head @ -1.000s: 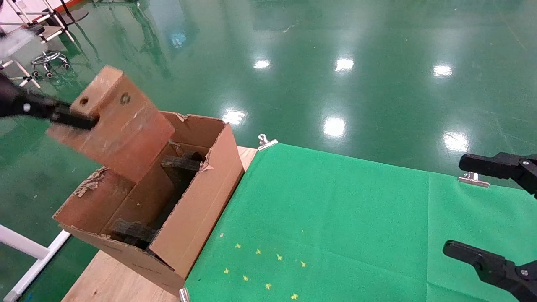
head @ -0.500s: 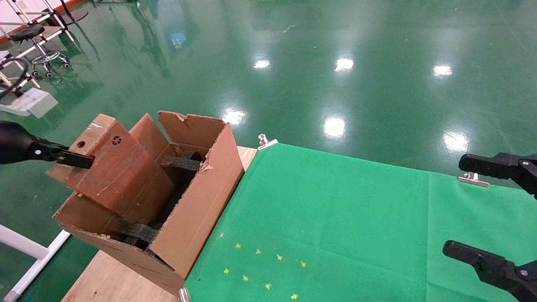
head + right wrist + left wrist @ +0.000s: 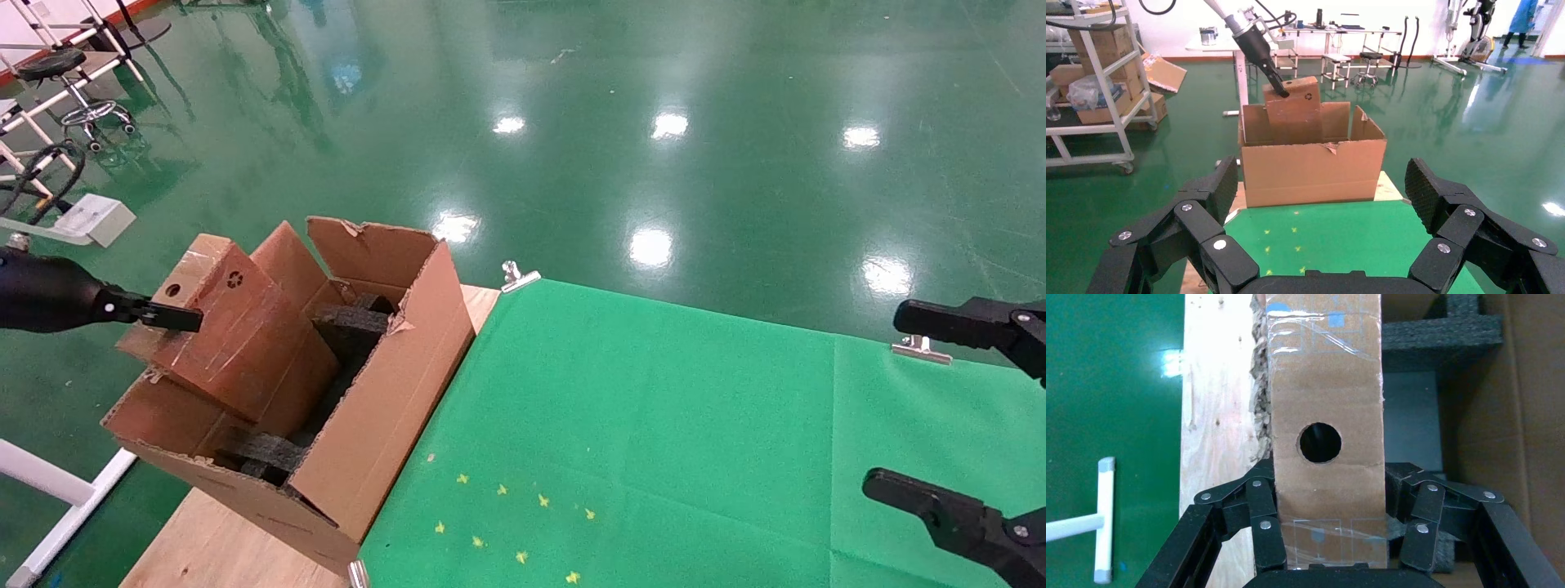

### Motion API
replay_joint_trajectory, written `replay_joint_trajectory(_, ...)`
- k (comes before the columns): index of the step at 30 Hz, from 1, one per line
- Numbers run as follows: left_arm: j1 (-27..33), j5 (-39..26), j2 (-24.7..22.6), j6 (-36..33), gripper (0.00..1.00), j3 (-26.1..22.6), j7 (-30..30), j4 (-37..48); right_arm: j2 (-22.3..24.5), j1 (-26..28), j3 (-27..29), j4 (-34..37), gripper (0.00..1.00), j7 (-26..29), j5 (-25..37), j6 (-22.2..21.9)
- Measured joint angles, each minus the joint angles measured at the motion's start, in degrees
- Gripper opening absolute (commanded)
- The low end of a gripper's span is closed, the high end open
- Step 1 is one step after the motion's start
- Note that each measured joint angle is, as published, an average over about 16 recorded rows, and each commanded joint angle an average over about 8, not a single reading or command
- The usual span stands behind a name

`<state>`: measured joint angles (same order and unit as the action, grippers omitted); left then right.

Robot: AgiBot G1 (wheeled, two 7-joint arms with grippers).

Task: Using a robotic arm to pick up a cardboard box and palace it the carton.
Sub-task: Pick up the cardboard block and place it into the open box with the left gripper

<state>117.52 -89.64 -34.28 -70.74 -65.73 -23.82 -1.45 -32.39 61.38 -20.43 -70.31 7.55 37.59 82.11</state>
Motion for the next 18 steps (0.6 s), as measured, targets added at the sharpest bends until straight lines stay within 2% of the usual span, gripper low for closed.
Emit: replay_joint_trajectory(18,-7.35,2.10,-2.92,7.37,0.00,1.47,-0.52,2.10,0.00,0.00,0.00,0.00,1.00,0.00,0.00,0.00)
